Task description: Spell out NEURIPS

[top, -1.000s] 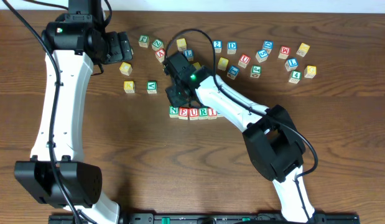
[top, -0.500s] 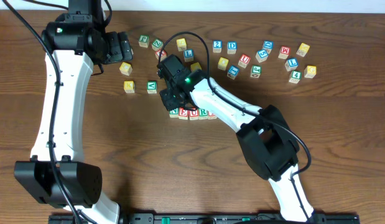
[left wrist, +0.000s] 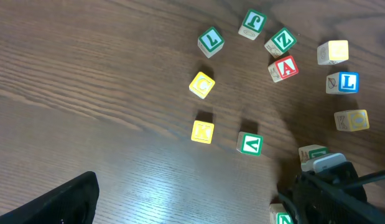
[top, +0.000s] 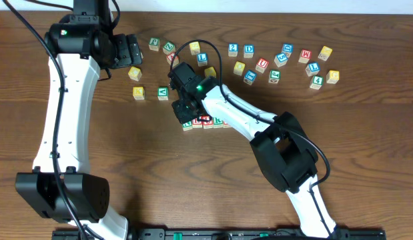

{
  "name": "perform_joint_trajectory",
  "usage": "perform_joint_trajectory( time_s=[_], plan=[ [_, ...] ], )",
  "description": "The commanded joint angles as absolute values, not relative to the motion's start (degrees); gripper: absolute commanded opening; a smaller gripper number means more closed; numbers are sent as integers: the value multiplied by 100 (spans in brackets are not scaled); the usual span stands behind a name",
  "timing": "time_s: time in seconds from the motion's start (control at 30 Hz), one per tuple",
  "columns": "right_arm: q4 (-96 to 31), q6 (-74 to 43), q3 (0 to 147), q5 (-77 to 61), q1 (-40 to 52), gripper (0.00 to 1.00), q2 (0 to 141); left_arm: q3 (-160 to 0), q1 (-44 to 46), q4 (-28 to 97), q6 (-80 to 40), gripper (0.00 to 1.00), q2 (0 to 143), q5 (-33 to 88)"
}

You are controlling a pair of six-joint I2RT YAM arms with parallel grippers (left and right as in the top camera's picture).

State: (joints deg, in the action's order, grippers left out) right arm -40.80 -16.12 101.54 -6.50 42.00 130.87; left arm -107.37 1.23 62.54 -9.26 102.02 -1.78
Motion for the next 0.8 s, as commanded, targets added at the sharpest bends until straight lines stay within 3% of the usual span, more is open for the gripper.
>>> perform_joint_trajectory(
  time_s=[0.0,0.33,0.53,0.6,0.77],
  plan=[
    [-3994,-1684,10235,-615,4224,5,13089,-10704,104,6246,-1020,98,10276,-176],
    [-4943,-1555,11170,-666,3686,1,12639,-10759,95,6285,-1031,98,10071,-451],
    [-5896,-1562,11240,-639,2803,5,12097,-10704,97,6982,-1505,98,10036,-451],
    [-6202,-1559,11240,-637,2458,8,12042,-10604,99,7181,-1697,89,10040,-451],
    [-6748,-1411,11155,-633,1660,14,12077,-10097,102,7238,-2117,37,10042,-71]
  ],
)
